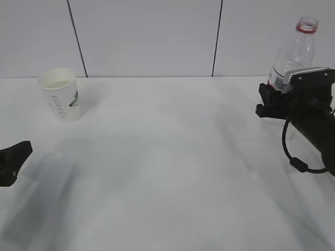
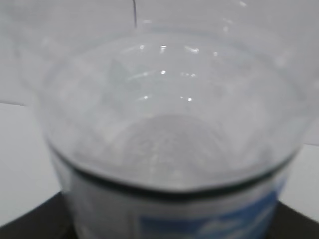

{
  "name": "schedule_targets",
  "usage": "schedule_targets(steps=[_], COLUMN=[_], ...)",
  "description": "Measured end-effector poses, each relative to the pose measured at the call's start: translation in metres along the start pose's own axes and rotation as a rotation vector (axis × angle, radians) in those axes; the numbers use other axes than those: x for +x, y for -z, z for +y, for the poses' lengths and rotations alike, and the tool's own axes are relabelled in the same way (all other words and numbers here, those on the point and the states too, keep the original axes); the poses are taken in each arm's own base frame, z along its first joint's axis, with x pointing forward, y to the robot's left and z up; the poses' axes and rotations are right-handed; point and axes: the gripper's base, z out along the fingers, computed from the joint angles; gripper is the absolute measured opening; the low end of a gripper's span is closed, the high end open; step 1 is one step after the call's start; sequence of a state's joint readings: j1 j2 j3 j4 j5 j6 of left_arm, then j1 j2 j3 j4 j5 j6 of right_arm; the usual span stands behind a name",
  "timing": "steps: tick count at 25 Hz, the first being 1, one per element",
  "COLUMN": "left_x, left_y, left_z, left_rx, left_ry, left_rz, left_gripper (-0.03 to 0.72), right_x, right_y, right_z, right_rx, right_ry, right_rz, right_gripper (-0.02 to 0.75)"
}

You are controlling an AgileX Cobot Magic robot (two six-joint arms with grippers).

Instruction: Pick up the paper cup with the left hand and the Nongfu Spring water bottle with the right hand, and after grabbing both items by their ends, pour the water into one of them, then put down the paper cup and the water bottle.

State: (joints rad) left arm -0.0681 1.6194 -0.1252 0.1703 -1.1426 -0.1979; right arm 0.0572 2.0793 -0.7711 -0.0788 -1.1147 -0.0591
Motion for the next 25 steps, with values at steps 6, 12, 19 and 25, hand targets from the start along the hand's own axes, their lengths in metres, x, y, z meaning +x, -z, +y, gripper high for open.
schedule_targets(steps=[6, 12, 19, 25], left_x=[0.000, 0.000, 0.000, 0.000], left_y=[0.000, 0.000, 0.000, 0.000], left_z=[0.000, -0.001, -0.001, -0.002], left_rx=[0.000, 0.006, 0.015, 0.017], left_ry=[0.000, -0.003, -0.007, -0.008], left_rz=[0.000, 0.001, 0.003, 0.003], left_gripper=[0.585, 0.575, 0.570, 0.569], right_x=[0.003, 0.017, 0.037, 0.049], right_y=[-0.026, -0.046, -0.062, -0.066], right_z=[-0.002, -0.002, -0.001, -0.001], right_rx=[0.003, 0.002, 0.001, 0.003], right_ry=[0.003, 0.004, 0.003, 0.000], right_rz=[-0.029, -0.011, 0.008, 0.022], right_gripper=[0.429, 0.430, 0.429, 0.430])
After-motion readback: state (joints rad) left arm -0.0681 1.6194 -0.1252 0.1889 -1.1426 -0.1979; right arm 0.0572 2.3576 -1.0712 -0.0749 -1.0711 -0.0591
